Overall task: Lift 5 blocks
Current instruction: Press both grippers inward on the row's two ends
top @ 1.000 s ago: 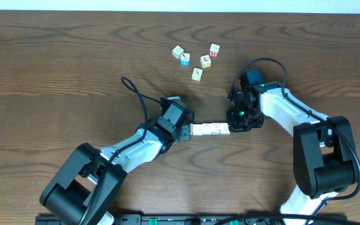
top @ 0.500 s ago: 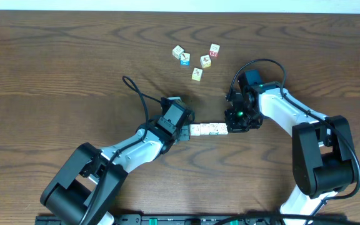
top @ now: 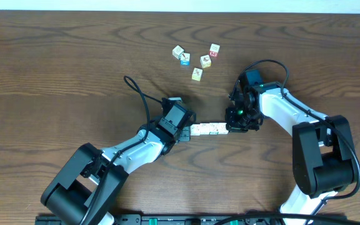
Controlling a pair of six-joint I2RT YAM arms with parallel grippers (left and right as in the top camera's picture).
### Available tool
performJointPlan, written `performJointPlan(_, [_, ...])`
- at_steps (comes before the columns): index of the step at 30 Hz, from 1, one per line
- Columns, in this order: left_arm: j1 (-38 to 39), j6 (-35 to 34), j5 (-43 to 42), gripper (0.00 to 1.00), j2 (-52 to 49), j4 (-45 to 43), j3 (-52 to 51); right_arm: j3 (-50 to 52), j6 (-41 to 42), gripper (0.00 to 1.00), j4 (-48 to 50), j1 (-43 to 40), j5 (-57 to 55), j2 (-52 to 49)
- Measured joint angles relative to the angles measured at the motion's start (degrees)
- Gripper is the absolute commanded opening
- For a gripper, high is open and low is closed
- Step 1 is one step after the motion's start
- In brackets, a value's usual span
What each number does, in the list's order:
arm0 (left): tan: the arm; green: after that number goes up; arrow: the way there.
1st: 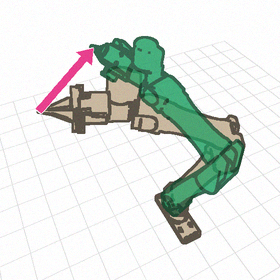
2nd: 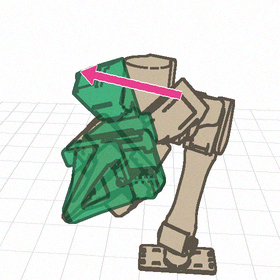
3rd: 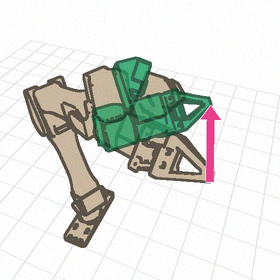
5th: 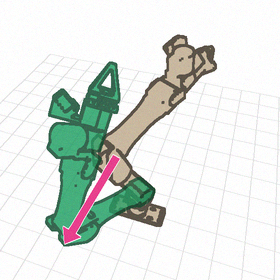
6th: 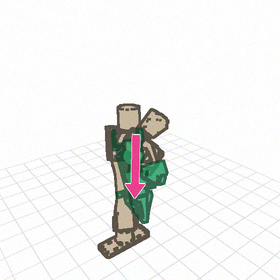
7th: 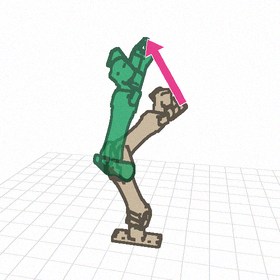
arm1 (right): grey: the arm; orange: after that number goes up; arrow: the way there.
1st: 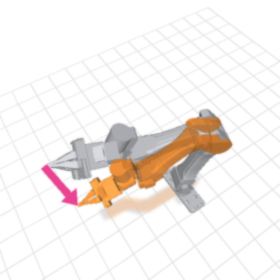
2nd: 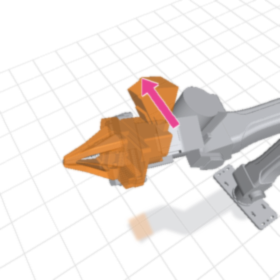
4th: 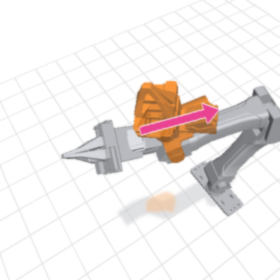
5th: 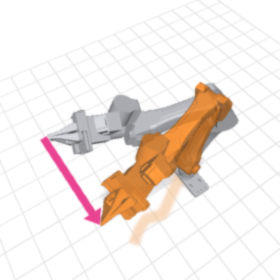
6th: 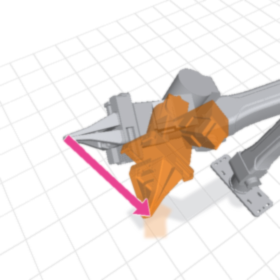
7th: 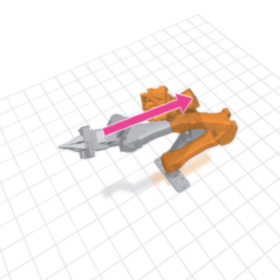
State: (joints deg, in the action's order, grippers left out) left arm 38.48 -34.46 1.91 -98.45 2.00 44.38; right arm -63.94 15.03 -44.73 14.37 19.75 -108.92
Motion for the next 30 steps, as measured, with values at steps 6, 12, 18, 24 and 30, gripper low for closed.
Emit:
performJointPlan(6, [-0.02,1.05,-0.22,0.07,0.00,-0.09,0.00,0.04,0.07,0.01,0.48,0.26,-0.26,0.00])
performJointPlan(12, [-0.02,1.73,-0.31,0.07,0.02,-0.04,0.00,0.04,0.07,0.01,0.81,1.95,-3.21,0.35])
performJointPlan(18, [-0.02,1.73,-0.39,0.07,0.26,0.17,-0.09,0.04,0.07,0.01,1.03,3.21,-5.40,0.68])
performJointPlan(24, [-0.02,1.70,-0.44,0.07,0.31,0.22,-0.09,0.04,0.07,0.01,1.05,3.39,-5.75,0.70])
performJointPlan(30, [0.00,1.70,-0.44,0.07,0.31,0.22,-0.09,0.04,0.00,0.01,1.05,3.39,-5.66,0.72])
